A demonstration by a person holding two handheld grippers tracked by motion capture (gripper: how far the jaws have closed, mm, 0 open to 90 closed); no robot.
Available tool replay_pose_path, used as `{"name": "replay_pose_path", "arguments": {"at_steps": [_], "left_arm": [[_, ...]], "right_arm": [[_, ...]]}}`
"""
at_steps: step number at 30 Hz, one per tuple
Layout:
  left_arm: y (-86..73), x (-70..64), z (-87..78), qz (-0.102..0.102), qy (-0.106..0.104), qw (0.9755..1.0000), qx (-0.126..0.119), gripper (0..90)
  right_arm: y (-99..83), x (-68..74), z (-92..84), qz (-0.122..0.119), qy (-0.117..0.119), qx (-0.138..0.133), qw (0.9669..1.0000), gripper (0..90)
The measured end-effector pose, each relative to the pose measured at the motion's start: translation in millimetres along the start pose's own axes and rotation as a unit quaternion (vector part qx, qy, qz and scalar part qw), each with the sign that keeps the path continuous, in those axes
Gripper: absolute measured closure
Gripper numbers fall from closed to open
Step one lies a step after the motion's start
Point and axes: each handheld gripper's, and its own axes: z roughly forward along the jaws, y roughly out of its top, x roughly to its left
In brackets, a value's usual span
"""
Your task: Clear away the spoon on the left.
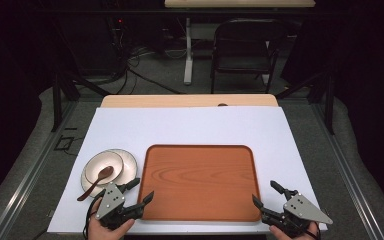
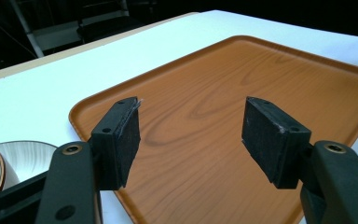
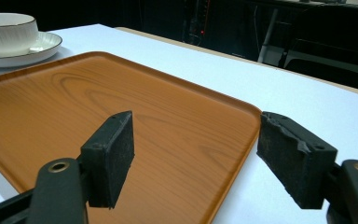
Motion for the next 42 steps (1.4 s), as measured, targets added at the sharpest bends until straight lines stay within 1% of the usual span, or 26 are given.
{"name": "replay_pose_path", "arguments": {"at_steps": [1,6,8,9,10,11,12,13,14,15,17,18,20,21,23,24,25,28,30,32,34,35,36,39,41,42], "left_arm": [[0.0,0.0,0.3,0.001,0.000,1.0000,0.000,36.9],[-1.0,-0.4,-1.5,0.001,0.004,1.0000,0.002,37.1],[-0.8,-0.2,-3.3,0.001,0.004,1.0000,-0.004,38.6],[-0.2,-0.2,-4.0,-0.001,-0.004,0.9999,-0.010,39.4],[-0.2,-0.2,-4.0,-0.001,-0.004,0.9999,-0.010,39.7],[0.6,-1.7,-4.3,0.006,0.000,0.9999,-0.014,39.8],[0.6,-1.7,-4.3,0.006,0.000,0.9999,-0.014,40.0],[1.1,-2.4,-4.9,0.012,0.004,0.9998,-0.016,40.0],[1.3,-2.9,-6.4,0.007,0.000,0.9998,-0.019,40.9],[1.6,-2.8,-7.2,0.002,0.000,0.9999,-0.013,41.2],[1.8,-2.6,-8.3,-0.001,0.002,1.0000,-0.007,42.5],[2.4,-1.5,-11.1,-0.010,0.007,0.9999,-0.001,43.0],[2.6,-0.9,-12.7,-0.012,0.008,0.9999,-0.005,43.8],[3.1,-0.3,-15.3,-0.015,0.008,0.9998,-0.012,49.1],[3.7,0.0,-17.0,-0.014,0.010,0.9997,-0.015,54.5],[4.7,0.1,-18.7,-0.016,0.021,0.9996,-0.013,56.3],[5.0,0.3,-19.6,-0.019,0.026,0.9994,-0.011,58.1],[6.1,2.0,-21.6,-0.028,0.028,0.9992,-0.001,66.5],[7.2,2.2,-23.1,-0.032,0.037,0.9988,0.005,72.2],[8.4,3.4,-24.9,-0.038,0.041,0.9984,0.009,76.9],[9.4,4.5,-26.5,-0.042,0.048,0.9978,0.013,78.4],[9.9,5.4,-27.8,-0.048,0.049,0.9975,0.018,79.4],[9.9,5.4,-27.8,-0.048,0.049,0.9975,0.018,80.6],[10.8,7.7,-31.2,-0.054,0.067,0.9960,0.026,84.4],[11.0,8.4,-32.1,-0.058,0.069,0.9956,0.026,86.3],[11.7,10.2,-34.5,-0.065,0.077,0.9944,0.032,87.1]], "right_arm": [[-0.2,-0.2,-0.1,-0.003,0.001,0.001,1.0000,26.9],[1.1,0.9,-1.6,0.000,0.002,-0.003,1.0000,26.9],[1.1,1.8,-1.5,-0.002,0.002,-0.002,1.0000,26.9],[0.8,1.8,-1.0,-0.004,0.002,-0.001,1.0000,26.9],[0.8,1.8,-1.0,-0.004,0.002,-0.001,1.0000,26.9],[0.8,2.0,-0.8,-0.005,0.003,0.003,1.0000,26.9],[0.8,2.0,-0.8,-0.005,0.003,0.003,1.0000,26.9],[0.9,2.0,-0.9,-0.006,0.004,0.002,1.0000,26.9],[1.5,2.1,-1.5,-0.004,0.003,-0.001,1.0000,27.0],[1.7,2.3,-1.9,-0.005,0.002,-0.002,1.0000,27.0],[2.1,2.7,-1.8,-0.005,0.002,-0.004,1.0000,27.0],[2.1,2.8,-1.6,-0.006,0.002,-0.005,1.0000,27.1],[2.1,2.8,-1.4,-0.007,0.003,-0.005,1.0000,27.1],[1.9,3.1,-1.3,-0.008,0.004,-0.002,1.0000,27.1],[1.8,3.0,-1.4,-0.008,0.004,-0.001,1.0000,27.1],[1.9,2.7,-1.4,-0.008,0.004,-0.002,1.0000,27.1],[1.9,2.4,-1.4,-0.008,0.004,-0.002,1.0000,27.1],[1.8,2.1,-0.3,-0.007,0.005,-0.002,1.0000,27.1],[1.7,2.6,0.3,-0.007,0.006,-0.002,1.0000,27.1],[1.8,3.2,0.6,-0.009,0.006,-0.001,0.9999,27.1],[1.7,3.2,0.8,-0.009,0.006,-0.001,0.9999,27.1],[1.7,3.1,0.7,-0.009,0.006,0.000,0.9999,27.1],[1.7,3.1,0.7,-0.009,0.006,0.000,0.9999,27.1],[1.6,2.8,0.6,-0.008,0.005,0.000,1.0000,27.1],[1.5,2.9,0.7,-0.008,0.006,0.000,1.0000,27.1],[1.5,2.9,1.1,-0.009,0.006,0.002,0.9999,27.1]]}}
